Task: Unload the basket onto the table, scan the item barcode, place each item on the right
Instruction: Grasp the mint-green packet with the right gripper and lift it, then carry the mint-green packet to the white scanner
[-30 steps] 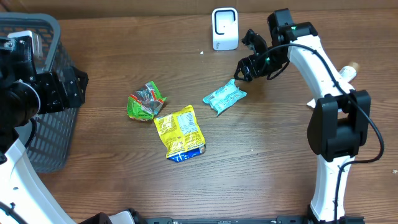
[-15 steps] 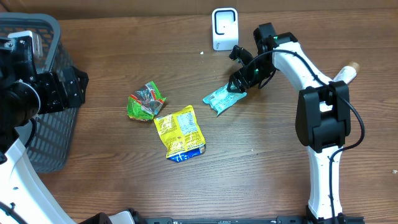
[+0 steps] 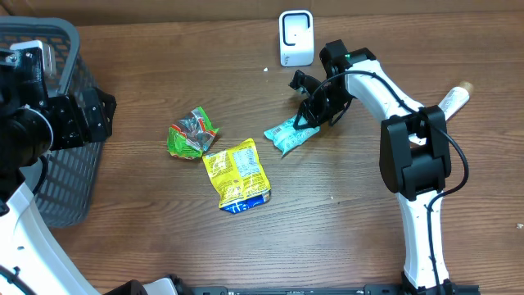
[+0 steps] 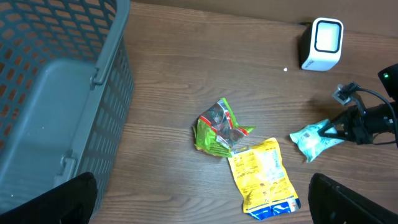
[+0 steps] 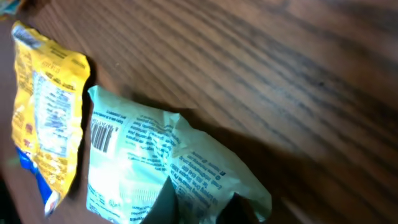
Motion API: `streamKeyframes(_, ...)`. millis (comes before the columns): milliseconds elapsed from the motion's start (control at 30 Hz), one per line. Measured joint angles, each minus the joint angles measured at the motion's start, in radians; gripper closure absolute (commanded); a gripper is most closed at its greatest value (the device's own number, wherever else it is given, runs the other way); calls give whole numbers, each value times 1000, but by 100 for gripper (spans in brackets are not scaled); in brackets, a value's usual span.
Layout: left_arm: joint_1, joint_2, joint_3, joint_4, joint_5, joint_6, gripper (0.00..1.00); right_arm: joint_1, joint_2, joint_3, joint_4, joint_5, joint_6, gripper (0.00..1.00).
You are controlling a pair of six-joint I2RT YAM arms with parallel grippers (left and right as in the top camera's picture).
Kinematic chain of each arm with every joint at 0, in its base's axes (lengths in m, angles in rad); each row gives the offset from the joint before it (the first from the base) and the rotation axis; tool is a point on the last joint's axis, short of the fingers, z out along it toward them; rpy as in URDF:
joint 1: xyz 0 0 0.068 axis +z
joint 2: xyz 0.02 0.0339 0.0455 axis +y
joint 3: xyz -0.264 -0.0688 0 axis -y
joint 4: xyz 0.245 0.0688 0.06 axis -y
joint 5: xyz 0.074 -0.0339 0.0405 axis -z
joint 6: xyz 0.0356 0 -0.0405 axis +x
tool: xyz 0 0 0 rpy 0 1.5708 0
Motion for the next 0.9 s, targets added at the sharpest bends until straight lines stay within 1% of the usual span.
streamKeyframes(133, 0, 0, 0, 0, 0, 0, 0, -6, 3, 4, -45, -14, 58, 96)
streamKeyframes(267, 0, 0, 0, 0, 0, 0, 0, -29, 12, 26, -97, -61, 82, 96)
streamKeyframes(467, 0, 0, 0, 0, 0, 0, 0, -87, -6, 133, -98, -158, 96, 96)
streamKeyframes(600, 0, 0, 0, 0, 0, 0, 0, -108, -108, 157, -26, -171, 90, 96)
streamKeyframes(767, 0, 0, 0, 0, 0, 0, 0, -96, -340, 174, 43, -113, 79, 96)
streamKeyframes(900, 0, 0, 0, 0, 0, 0, 0, -84, -488, 196, 65, -67, 76, 96)
